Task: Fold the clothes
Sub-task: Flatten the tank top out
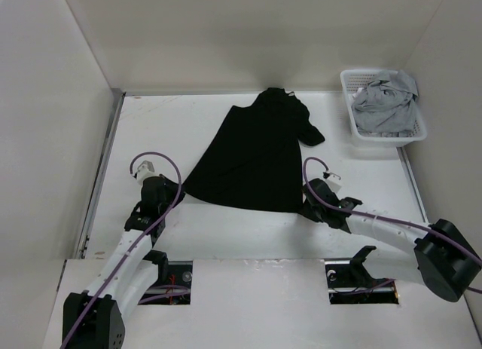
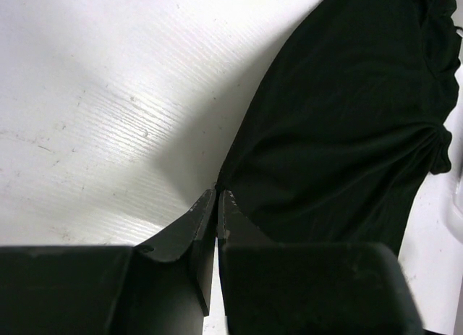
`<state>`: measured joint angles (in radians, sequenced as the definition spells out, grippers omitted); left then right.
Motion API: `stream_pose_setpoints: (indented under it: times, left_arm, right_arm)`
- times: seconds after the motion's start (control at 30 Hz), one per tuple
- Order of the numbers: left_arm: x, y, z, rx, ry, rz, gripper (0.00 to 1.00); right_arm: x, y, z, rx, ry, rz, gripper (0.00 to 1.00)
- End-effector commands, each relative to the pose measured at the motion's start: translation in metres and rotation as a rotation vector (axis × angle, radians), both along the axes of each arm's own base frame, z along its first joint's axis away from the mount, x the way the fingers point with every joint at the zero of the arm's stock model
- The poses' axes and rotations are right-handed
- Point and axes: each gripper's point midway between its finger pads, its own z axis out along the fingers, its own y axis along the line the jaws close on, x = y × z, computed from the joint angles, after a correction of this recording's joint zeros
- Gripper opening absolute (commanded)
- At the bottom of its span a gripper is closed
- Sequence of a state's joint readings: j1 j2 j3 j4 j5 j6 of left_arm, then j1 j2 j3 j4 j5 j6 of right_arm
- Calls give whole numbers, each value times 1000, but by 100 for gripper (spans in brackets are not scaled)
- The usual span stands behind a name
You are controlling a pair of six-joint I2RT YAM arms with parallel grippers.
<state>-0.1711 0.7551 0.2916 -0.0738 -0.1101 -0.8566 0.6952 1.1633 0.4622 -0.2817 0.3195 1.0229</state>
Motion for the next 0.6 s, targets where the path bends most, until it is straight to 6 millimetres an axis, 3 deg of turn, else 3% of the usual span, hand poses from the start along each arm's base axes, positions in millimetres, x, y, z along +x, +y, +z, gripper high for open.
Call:
stream_pose_setpoints:
  times: [0.0, 0.33, 0.57]
  left_arm:
    - [10, -2, 14, -18, -62, 8, 3]
    - [10, -3, 14, -20, -68, 2, 3]
    - [10, -3, 15, -19, -73, 5, 2]
  right_arm:
    - [2, 3, 2, 5, 1, -14, 29]
    - [2, 7, 0, -6, 15, 12, 29]
    - [6, 10, -2, -4, 7, 22, 4]
